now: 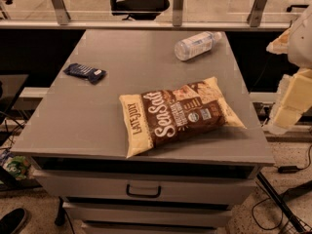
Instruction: Move blue plastic bottle near rxbar blueberry
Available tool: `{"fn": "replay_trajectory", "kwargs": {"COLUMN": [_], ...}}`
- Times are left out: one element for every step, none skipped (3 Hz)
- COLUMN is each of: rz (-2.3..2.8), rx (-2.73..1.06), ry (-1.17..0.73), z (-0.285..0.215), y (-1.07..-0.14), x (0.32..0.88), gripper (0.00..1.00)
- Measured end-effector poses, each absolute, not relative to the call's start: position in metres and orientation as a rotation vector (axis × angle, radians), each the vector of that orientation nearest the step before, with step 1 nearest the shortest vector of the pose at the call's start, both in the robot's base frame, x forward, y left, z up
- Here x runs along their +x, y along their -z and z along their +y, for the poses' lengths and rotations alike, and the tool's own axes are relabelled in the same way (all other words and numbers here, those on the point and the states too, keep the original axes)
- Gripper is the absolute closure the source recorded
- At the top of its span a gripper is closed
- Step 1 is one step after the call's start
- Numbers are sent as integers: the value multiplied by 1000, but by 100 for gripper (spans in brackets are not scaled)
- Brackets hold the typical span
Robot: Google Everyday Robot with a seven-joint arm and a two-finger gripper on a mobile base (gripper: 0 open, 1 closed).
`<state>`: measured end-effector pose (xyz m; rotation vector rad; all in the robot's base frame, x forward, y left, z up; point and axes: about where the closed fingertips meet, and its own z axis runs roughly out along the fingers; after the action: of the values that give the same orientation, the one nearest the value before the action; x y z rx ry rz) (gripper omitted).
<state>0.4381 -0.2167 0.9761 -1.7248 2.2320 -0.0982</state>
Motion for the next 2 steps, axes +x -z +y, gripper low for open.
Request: {"fn": "replay_trajectory", "kwargs": {"rz": [2225, 2128], "rx": [-1726, -1784], "ry": [103, 96], "z": [-216, -208], "y": [-977, -974], "x": [440, 487], "gripper": [0, 0]}}
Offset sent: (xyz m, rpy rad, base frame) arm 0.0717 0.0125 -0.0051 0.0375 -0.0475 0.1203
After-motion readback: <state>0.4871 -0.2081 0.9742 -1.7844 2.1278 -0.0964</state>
